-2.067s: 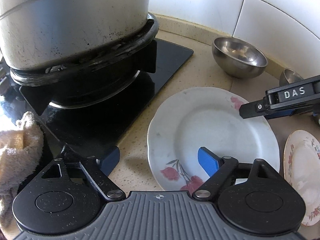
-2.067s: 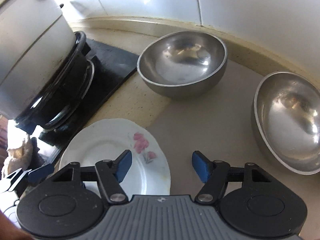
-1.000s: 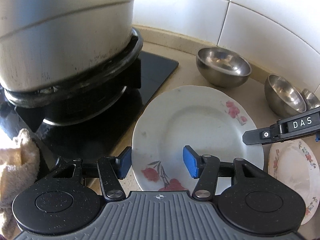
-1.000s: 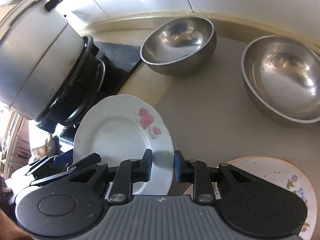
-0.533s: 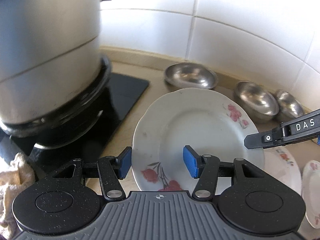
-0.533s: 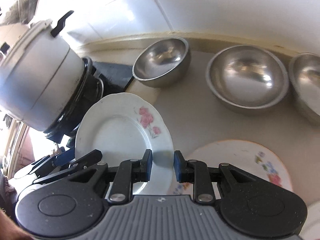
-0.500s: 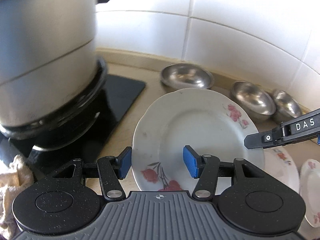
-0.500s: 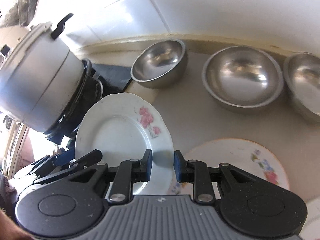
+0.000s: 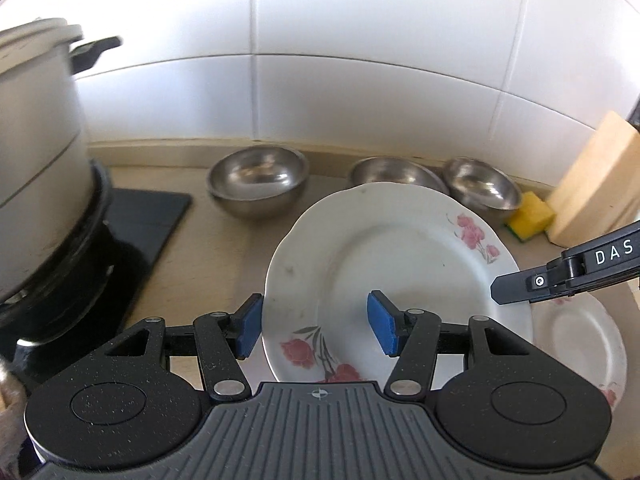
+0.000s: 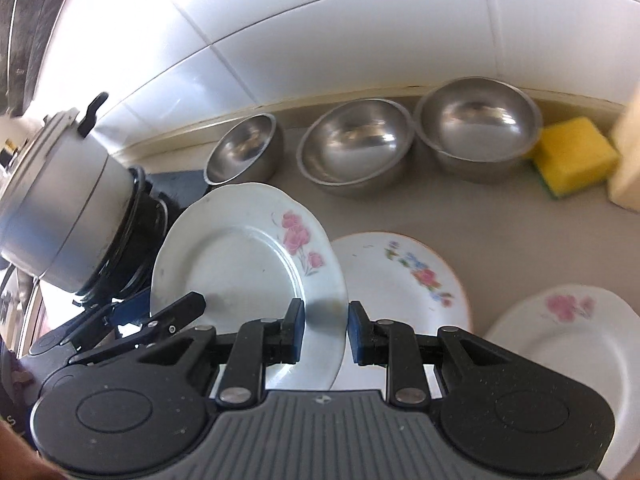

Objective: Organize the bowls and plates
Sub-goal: 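Lift the plate with both grippers and carry it over the middle plate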

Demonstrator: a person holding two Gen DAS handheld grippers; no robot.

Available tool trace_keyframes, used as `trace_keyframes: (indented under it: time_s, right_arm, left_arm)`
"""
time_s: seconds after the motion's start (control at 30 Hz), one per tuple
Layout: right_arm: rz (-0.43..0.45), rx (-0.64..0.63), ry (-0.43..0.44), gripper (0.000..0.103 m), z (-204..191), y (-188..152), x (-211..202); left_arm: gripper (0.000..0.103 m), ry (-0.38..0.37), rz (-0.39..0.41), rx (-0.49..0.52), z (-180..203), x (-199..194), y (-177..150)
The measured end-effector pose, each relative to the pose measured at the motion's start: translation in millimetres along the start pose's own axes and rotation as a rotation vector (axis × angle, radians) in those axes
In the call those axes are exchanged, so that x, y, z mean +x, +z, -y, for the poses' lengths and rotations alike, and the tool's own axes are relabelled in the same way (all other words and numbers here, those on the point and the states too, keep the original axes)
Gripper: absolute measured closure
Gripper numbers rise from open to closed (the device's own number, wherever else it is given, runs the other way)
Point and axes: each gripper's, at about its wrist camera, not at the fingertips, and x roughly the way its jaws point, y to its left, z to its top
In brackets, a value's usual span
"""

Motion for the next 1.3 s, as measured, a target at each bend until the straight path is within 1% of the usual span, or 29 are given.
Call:
trace_keyframes:
  time_s: [0.37, 0.6, 0.77, 1.03, 1.3]
  right_arm:
    - [0.057, 0.073, -0.042, 0.097, 25.5, -23.4, -39.9]
    - [0.064, 0.115, -0.075, 0.097, 45.1, -35.4, -49.2]
    - [0.067, 0.137, -0.077, 0.097, 56.7, -41.4, -55.9]
    - [0.068, 0.152, -0.079, 0.097, 63.5, -48.3, -63.7]
    - [0.056, 0.175, -0.083, 0.097, 70.5, -49.0, -58.3]
  left_arm:
    - [0.046, -0.066, 0.026, 0.077, 42.2, -9.0, -3.6]
    - [0.046, -0.088, 0.007, 0.114, 64.9, -1.8, -11.8]
    - [0.045, -0.099, 0.005, 0.134, 72.2, -2.3, -13.0]
    - [0.045, -0.109, 0.005, 0.153, 78.1, -2.5, -14.4]
    - [0.044, -0.113, -0.012, 0.164, 79.9, 6.5, -14.2]
